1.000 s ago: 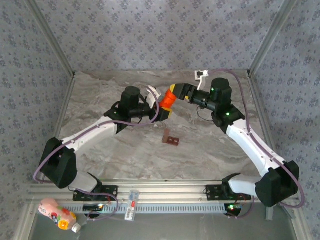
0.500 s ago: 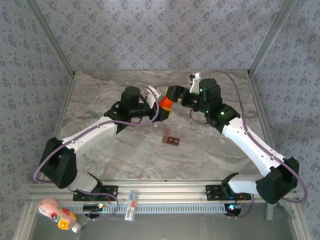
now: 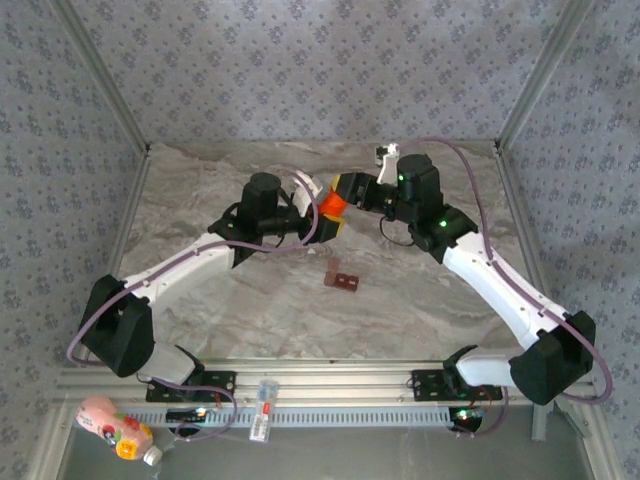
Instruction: Sort the pills into containers
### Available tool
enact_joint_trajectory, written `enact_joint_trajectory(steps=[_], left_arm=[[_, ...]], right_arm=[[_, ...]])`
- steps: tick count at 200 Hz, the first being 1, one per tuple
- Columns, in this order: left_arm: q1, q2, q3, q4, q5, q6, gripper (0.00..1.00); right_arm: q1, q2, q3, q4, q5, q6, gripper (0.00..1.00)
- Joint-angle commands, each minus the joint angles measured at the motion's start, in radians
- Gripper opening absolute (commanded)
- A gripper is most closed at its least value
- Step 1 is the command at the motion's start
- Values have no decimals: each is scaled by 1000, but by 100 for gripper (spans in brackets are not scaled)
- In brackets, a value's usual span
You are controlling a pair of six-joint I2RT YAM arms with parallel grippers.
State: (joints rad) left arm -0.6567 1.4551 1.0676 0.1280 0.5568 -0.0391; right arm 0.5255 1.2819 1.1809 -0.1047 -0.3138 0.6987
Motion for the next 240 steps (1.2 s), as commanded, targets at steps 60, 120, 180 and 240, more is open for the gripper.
enact_joint_trajectory(steps=[60, 120, 180, 240], left_arm=[[-1, -31, 34, 36, 30, 7, 0], [-2, -32, 30, 35, 29, 9, 0], [-2, -26, 32, 38, 28, 12, 0], [-1, -27, 35, 41, 29, 10, 0]], right_arm=[[-235, 62, -204, 485, -613, -166, 42], [-237, 0, -207, 452, -454, -78, 77], [-213, -127, -146, 182, -120, 55, 81], [-218, -153, -40, -121, 151, -95, 100]])
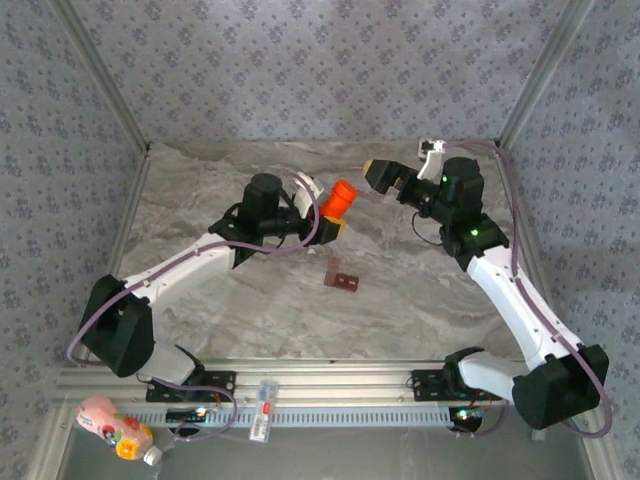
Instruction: Sort the pills into containers
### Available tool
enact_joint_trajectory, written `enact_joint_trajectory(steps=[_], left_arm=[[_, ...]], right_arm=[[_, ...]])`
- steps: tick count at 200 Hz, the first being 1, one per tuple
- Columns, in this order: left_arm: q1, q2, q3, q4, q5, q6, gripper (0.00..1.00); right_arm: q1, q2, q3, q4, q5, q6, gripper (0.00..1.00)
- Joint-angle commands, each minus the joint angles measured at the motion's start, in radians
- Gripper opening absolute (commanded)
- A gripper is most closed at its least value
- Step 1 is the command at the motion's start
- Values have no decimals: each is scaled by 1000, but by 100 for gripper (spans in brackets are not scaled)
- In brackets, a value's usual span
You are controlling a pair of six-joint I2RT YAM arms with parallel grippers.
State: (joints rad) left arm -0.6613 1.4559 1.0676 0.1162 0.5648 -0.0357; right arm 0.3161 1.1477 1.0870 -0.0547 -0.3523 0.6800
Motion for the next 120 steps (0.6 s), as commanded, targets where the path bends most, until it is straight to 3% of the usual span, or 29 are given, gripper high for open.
enact_joint_trajectory(steps=[1, 14, 24, 44, 56, 79, 101, 120], left_arm=[[2, -28, 35, 53, 21, 6, 0], [3, -29, 35, 50, 21, 8, 0], [2, -30, 35, 50, 21, 8, 0], [2, -28, 36, 51, 21, 9, 0], [2, -28, 36, 53, 23, 7, 0], [3, -30, 35, 56, 23, 7, 0], [3, -28, 36, 54, 23, 8, 0], [3, -29, 36, 54, 23, 9, 0]], right_arm=[[-8, -19, 55, -174, 198, -75, 100], [-5, -17, 76, -233, 302, -78, 100], [-18, -21, 70, -264, 313, -79, 100], [-94, -40, 23, -228, 236, -62, 100], [-141, -54, -13, -151, 106, -106, 100], [-153, -43, 3, -190, 124, -119, 100], [-156, -80, -82, -71, 165, -59, 100], [-129, -87, -58, -123, 227, -41, 100]])
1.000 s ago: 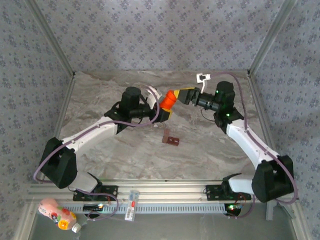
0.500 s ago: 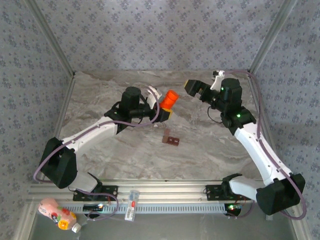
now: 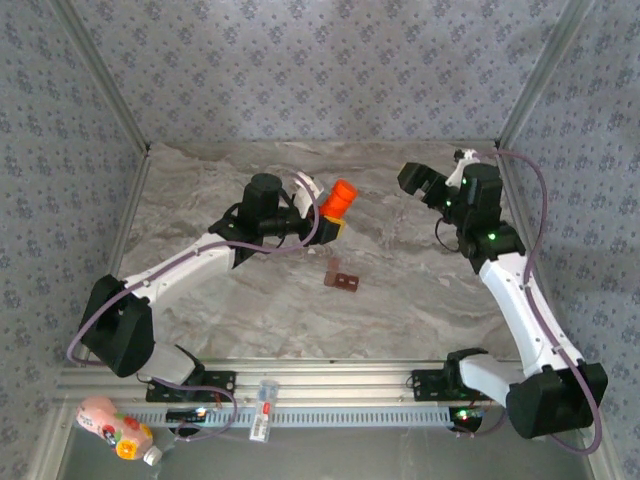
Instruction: Sort the pills into containers
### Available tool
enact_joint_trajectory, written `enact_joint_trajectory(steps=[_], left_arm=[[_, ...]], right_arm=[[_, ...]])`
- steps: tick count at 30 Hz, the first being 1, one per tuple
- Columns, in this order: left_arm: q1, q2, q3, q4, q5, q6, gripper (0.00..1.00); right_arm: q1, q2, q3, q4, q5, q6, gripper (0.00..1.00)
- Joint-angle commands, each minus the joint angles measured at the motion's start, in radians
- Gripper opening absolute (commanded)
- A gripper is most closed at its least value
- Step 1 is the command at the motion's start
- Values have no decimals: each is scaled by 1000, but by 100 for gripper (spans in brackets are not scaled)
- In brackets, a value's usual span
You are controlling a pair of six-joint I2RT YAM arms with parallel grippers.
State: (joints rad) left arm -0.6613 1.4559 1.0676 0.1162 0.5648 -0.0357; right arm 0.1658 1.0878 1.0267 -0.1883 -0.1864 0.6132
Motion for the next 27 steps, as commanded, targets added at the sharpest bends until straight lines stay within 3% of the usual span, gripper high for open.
enact_joint_trajectory(steps=[1, 8, 11, 20, 27], left_arm=[[3, -29, 36, 53, 23, 9, 0], [3, -22, 41, 54, 26, 11, 0], [3, -17, 42, 56, 27, 7, 0], [2, -17, 51, 43, 28, 5, 0], [0, -17, 50, 42, 27, 5, 0]], right_arm=[[24, -26, 5, 6, 64, 25, 100], [107, -4, 76, -28, -43, 25, 100], [160, 34, 123, -51, -87, 48, 92], [290, 147, 216, -28, -125, 140, 91], [336, 192, 243, -9, -131, 145, 87]])
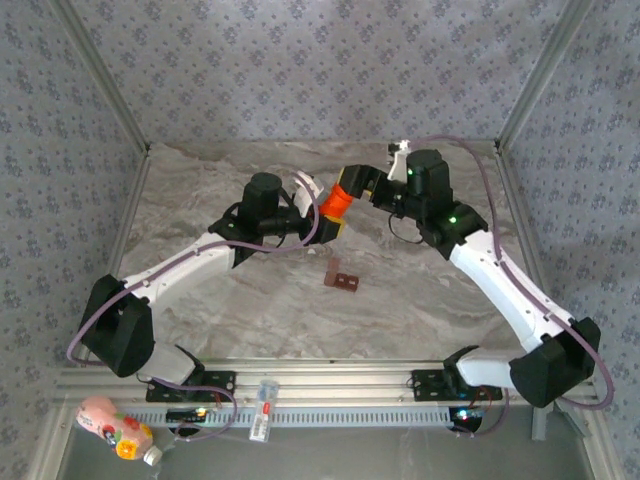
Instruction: Sort the pills into containers
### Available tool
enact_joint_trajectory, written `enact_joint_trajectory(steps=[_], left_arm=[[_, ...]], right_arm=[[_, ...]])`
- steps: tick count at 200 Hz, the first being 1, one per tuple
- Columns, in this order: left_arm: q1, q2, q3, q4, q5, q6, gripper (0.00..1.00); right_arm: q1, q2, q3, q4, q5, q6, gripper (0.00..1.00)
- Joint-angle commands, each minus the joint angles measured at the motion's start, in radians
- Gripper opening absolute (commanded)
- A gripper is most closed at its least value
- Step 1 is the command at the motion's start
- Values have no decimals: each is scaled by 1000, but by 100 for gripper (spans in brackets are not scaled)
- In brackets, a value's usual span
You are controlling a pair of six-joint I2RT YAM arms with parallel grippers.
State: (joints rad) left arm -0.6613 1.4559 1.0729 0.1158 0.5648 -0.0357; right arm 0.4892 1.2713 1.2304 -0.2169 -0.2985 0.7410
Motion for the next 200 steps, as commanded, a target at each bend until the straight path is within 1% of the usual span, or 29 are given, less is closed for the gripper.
enact_joint_trajectory(steps=[1, 48, 69, 87, 102, 120, 145, 160, 172, 175, 188, 195, 196, 200], left_arm=[[-1, -18, 45, 43, 27, 4, 0], [-2, -17, 47, 44, 25, 5, 0], [-2, -17, 47, 42, 24, 6, 0], [-2, -17, 49, 42, 25, 5, 0], [-2, -14, 50, 42, 24, 5, 0], [-1, -13, 49, 42, 24, 6, 0], [-3, -13, 52, 42, 25, 7, 0], [-3, -15, 53, 38, 24, 8, 0], [-4, -15, 53, 35, 26, 10, 0], [-3, -15, 53, 35, 27, 10, 0], [-3, -20, 53, 30, 27, 12, 0], [-4, -22, 51, 29, 28, 13, 0], [-3, -22, 51, 29, 28, 13, 0], [-4, -22, 51, 28, 27, 13, 0]], right_arm=[[16, 13, 42, 20, -22, 18, 86], [31, 30, 37, 33, -43, 21, 77], [32, 30, 31, 34, -54, 21, 75], [33, 27, 29, 33, -60, 19, 70], [33, 24, 27, 34, -66, 14, 65], [31, 26, 27, 34, -87, 5, 54], [27, 36, 30, 31, -122, -20, 43], [10, 44, 27, 48, -176, -62, 39], [-20, 56, 22, 78, -244, -103, 38], [-35, 61, 17, 104, -283, -146, 38], [-83, 77, -16, 205, -408, -212, 36], [-110, 80, -29, 270, -466, -227, 37], [-117, 81, -60, 296, -484, -232, 37], [-133, 83, -84, 344, -519, -236, 37]])
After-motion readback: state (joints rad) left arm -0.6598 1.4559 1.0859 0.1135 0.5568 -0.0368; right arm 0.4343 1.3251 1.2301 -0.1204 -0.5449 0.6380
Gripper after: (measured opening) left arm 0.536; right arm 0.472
